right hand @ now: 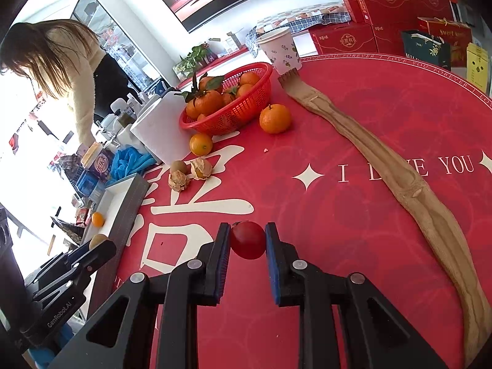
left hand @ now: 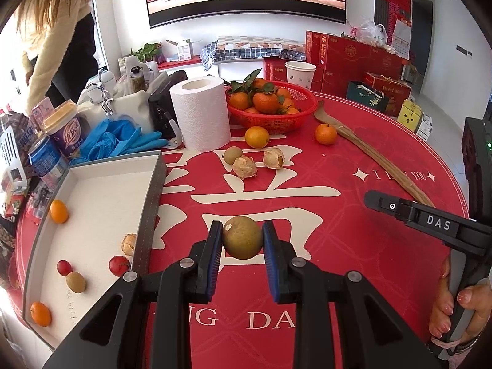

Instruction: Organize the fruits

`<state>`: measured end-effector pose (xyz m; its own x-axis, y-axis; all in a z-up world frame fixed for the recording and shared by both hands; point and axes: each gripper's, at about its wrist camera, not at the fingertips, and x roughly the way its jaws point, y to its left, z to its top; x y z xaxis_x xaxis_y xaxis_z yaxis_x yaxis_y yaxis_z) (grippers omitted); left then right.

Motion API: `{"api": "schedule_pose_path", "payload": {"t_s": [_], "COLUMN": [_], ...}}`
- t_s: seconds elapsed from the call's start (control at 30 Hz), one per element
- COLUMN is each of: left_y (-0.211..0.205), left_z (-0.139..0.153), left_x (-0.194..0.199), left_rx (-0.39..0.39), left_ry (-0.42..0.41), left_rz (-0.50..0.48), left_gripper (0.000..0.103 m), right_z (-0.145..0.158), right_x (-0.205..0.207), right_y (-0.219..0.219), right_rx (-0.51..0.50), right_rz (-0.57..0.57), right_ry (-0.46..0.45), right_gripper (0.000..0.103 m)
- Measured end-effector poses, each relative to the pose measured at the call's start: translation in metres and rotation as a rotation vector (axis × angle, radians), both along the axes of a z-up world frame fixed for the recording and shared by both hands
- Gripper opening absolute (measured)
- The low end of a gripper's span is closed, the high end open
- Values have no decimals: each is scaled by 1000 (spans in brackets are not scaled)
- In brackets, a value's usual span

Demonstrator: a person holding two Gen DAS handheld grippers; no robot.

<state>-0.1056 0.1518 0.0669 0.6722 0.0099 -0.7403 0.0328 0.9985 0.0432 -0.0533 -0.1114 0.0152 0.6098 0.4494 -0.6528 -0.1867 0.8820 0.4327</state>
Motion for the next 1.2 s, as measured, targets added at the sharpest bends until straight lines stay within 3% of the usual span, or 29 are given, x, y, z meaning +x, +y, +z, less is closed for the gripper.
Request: {"api": "schedule_pose_path", "payload": {"t_s": [0.8, 1.2], "left_y": [15, 42], "left_z": [-4, -9], "left_x": [0, 0], "left_rx": [-8, -43], "left_ry": [5, -2], "left_rz": [34, 77], "left_gripper": [28, 28], "right_z": [-4, -10], "right_x": [3, 7], "right_y": [14, 25], "right_rx": [-16, -36], "right_rz": [19, 33], "right_ry": [13, 25], "right_gripper": [24, 24]}}
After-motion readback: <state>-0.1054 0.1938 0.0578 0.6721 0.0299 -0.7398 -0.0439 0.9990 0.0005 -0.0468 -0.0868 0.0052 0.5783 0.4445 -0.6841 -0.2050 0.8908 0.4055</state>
